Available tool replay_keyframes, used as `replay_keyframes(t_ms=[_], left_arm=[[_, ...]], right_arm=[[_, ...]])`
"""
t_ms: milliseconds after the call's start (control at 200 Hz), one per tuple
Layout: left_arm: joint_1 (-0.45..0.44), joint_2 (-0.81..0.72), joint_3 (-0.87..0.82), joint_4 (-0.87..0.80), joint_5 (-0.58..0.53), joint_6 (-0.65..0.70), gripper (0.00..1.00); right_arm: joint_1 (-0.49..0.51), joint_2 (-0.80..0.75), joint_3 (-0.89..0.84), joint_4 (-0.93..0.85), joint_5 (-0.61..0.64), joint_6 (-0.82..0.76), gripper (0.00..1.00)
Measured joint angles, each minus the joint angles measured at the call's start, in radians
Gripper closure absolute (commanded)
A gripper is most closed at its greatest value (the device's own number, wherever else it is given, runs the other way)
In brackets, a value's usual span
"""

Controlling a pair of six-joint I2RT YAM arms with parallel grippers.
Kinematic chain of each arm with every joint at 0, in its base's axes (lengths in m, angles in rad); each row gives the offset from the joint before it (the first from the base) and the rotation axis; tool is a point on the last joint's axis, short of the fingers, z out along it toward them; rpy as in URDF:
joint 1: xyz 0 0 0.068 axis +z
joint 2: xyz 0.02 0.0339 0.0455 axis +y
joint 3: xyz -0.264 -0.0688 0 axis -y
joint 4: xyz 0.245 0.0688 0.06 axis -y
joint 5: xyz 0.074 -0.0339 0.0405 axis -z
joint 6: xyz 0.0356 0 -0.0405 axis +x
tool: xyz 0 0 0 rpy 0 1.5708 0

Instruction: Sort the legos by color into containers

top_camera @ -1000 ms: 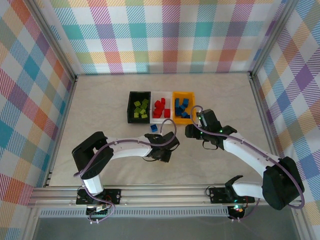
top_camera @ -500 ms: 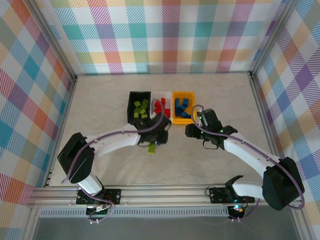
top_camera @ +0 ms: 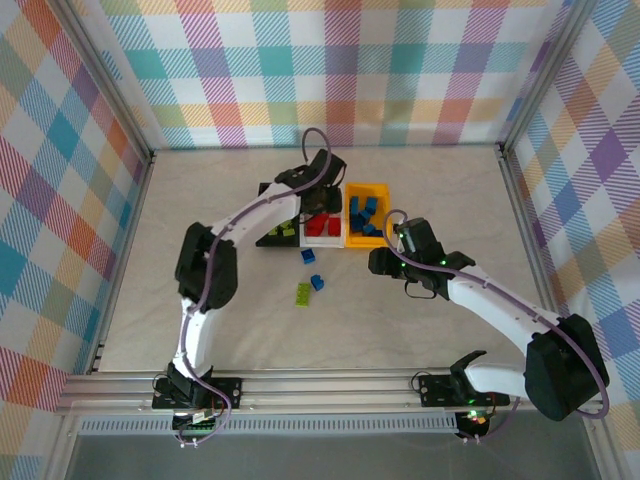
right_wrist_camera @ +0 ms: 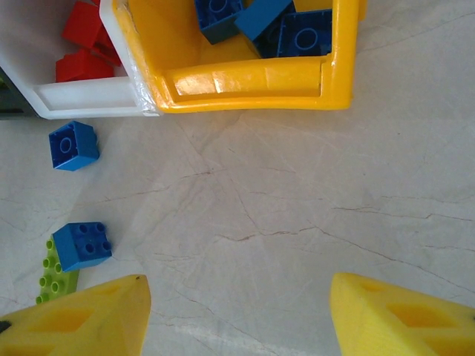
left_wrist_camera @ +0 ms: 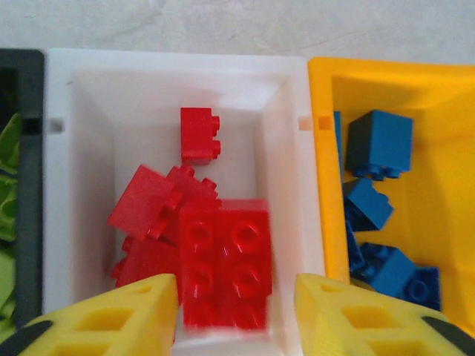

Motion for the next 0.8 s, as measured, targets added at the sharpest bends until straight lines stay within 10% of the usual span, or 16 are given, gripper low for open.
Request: replay_keyframes(t_ms=[300,800], left_arm=[[-0.008,0.055,0.092,-0.100,-0.004,0.008,0.23],[-0.108,-0.677,-0.906,0.134,0.103,-0.066,0.13]], right_arm=[[0.000,-0.061,0.000,-0.002,-0.007,0.000,0.32],[0.000,-0.073,-0.034,0.000,-0.024,0.004,0.31]])
